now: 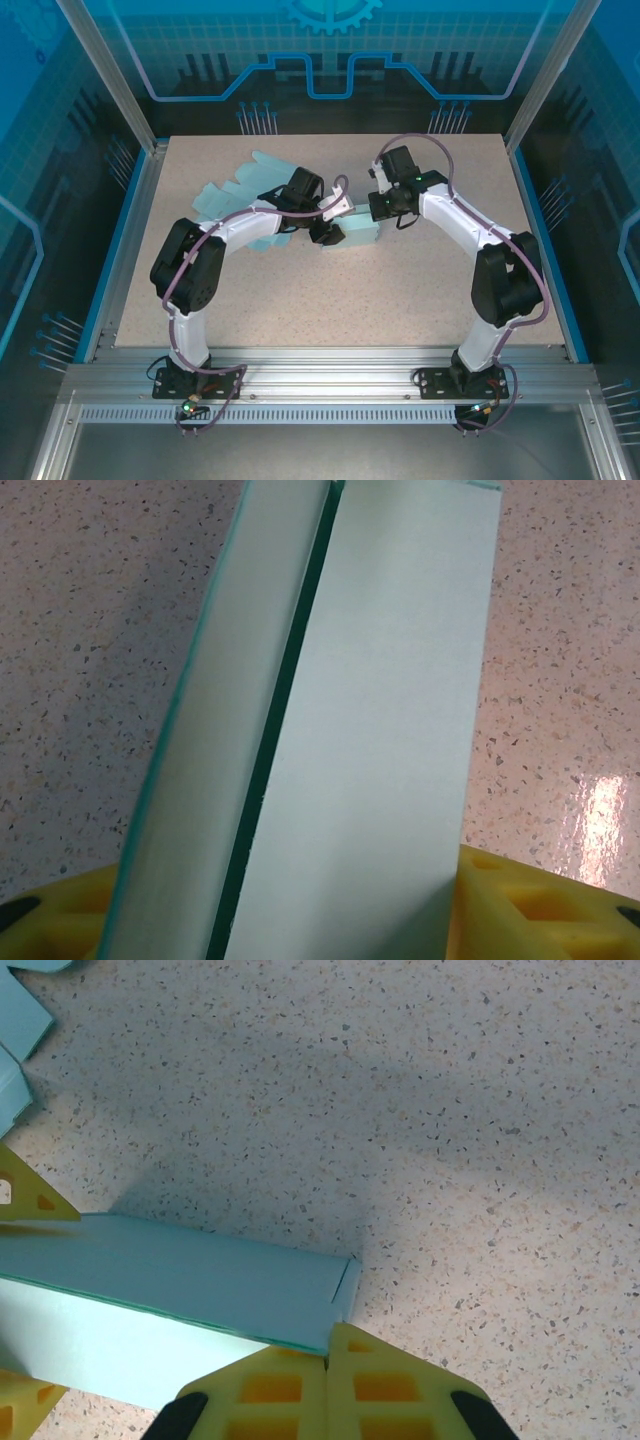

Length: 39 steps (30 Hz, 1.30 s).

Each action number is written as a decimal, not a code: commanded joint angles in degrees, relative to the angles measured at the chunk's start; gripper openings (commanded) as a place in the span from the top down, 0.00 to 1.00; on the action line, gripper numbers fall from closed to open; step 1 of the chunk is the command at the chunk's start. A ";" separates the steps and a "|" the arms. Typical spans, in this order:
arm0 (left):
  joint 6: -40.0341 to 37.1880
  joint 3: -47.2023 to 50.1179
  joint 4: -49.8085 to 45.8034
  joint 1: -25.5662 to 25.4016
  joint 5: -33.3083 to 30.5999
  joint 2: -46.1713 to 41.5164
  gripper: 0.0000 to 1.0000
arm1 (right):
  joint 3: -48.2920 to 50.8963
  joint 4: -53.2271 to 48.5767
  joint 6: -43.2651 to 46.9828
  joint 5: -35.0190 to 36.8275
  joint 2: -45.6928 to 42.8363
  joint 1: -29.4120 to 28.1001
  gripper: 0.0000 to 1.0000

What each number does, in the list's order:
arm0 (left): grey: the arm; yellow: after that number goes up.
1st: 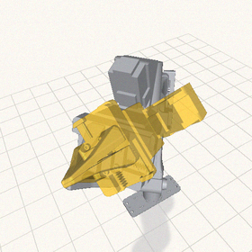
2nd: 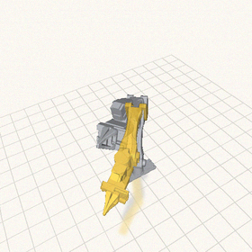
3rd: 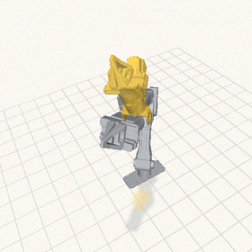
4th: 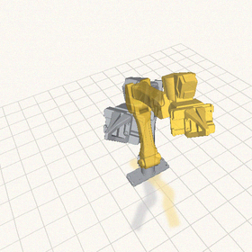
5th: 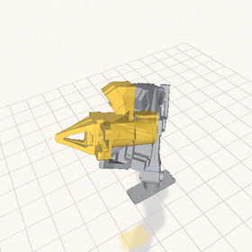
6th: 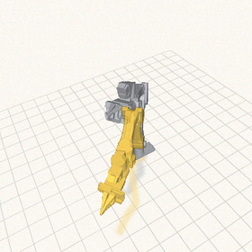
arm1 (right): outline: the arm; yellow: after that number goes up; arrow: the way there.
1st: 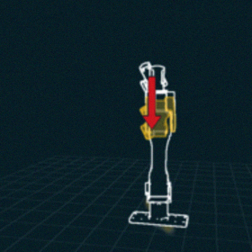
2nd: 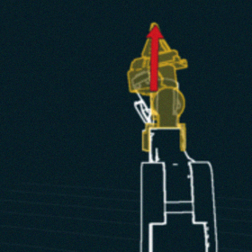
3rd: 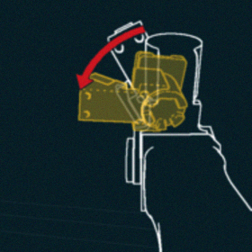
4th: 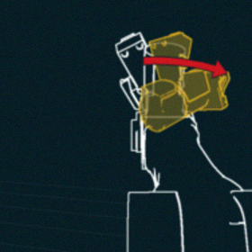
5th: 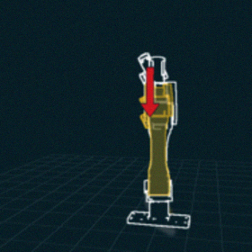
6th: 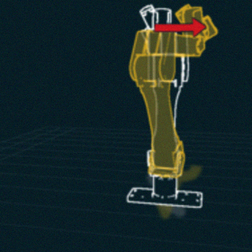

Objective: Fold the paper box

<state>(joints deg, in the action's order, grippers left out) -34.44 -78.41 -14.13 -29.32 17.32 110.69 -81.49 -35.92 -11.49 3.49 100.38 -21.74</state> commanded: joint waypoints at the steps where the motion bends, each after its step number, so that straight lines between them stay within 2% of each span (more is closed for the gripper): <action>1: 1.21 -1.17 -0.20 -0.34 -1.42 1.63 0.42 | 1.51 -2.31 -3.49 -0.58 -0.90 -1.20 1.00; 6: 1.56 -1.21 -0.11 -0.31 -1.09 1.50 0.41 | 1.58 -2.45 -3.46 -0.18 -0.65 -1.17 0.99; 17: 5.13 0.39 2.62 -0.22 -3.53 -2.35 0.28 | 3.27 -1.70 -2.23 4.81 -0.16 -2.26 1.00; 24: 5.23 -0.13 1.92 -0.27 -4.76 -0.71 0.36 | 1.55 -2.48 -3.92 2.70 -0.27 -2.26 1.00; 29: 6.32 -0.52 1.97 -0.22 -4.56 0.67 0.40 | 0.17 -3.34 -6.54 -0.03 -0.58 -2.26 0.88; 33: 6.11 -0.38 1.75 -0.29 -5.28 0.35 0.40 | -0.32 -5.28 -7.58 2.13 -0.53 -2.26 0.76; 39: 5.30 0.19 1.73 -0.21 -4.69 -0.13 0.40 | 1.84 -3.91 -6.69 2.81 -2.67 -2.13 0.79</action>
<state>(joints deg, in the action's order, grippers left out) -29.45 -78.39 -12.60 -29.43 12.64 110.54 -80.23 -39.03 -18.02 6.66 99.66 -23.31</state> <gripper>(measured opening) 0.601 0.210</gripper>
